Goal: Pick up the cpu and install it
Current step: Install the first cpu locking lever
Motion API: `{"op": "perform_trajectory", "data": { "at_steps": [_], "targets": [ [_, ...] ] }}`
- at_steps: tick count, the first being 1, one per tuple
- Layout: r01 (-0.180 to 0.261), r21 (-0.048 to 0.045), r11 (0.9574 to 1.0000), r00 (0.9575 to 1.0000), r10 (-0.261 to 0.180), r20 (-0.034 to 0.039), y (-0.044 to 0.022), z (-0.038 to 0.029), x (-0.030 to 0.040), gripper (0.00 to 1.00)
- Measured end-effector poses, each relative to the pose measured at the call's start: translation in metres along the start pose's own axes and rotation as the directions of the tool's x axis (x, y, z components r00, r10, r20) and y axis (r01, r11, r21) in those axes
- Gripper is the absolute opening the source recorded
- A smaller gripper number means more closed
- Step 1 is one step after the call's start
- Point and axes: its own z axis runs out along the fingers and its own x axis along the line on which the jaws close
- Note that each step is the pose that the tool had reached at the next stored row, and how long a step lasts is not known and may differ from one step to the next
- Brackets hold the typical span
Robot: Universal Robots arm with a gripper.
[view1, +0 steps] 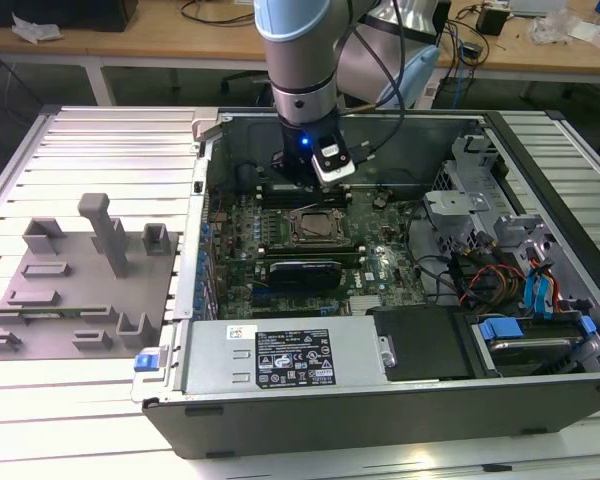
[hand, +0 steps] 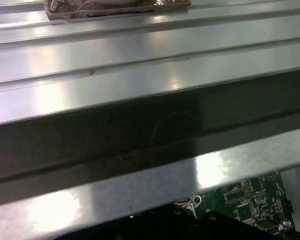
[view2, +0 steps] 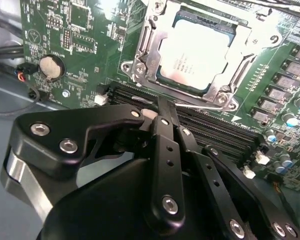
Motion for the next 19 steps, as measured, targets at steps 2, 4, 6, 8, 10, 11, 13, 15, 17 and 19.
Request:
{"op": "perform_trajectory", "data": {
  "at_steps": [2, 4, 6, 8, 10, 11, 13, 15, 17, 19],
  "targets": [
    [-0.025, 0.0041, 0.9997, 0.9997, 0.025, 0.0035, 0.0001, 0.0004, 0.0016, 0.11],
    [-0.037, 0.0064, 0.9993, 0.9993, 0.037, 0.0050, 0.0009, 0.0003, 0.0038, 0.11],
    [-0.043, 0.0075, 0.9990, 0.9990, 0.043, 0.0060, 0.0021, 0.0004, 0.0049, 0.11],
    [-0.050, 0.0085, 0.9987, 0.9987, 0.050, 0.0069, 0.0029, 0.0008, 0.0054, 0.11],
    [-0.061, 0.0104, 0.9981, 0.9981, 0.061, 0.0088, 0.0032, 0.0015, 0.0055, 0.11],
    [-0.063, 0.0115, 0.9980, 0.9980, 0.063, 0.0101, 0.0031, 0.0021, 0.0057, 0.11],
    [-0.069, 0.0126, 0.9975, 0.9975, 0.069, 0.0156, 0.0029, 0.0036, 0.0060, 0.11],
    [-0.078, 0.0130, 0.9968, 0.9967, 0.078, 0.0201, 0.0027, 0.0049, 0.0062, 0.11],
    [-0.086, 0.0130, 0.9962, 0.9960, 0.086, 0.0254, 0.0026, 0.0061, 0.0064, 0.11],
    [-0.092, 0.0140, 0.9956, 0.9954, 0.092, 0.0267, 0.0025, 0.0063, 0.0067, 0.11]
  ]
}}
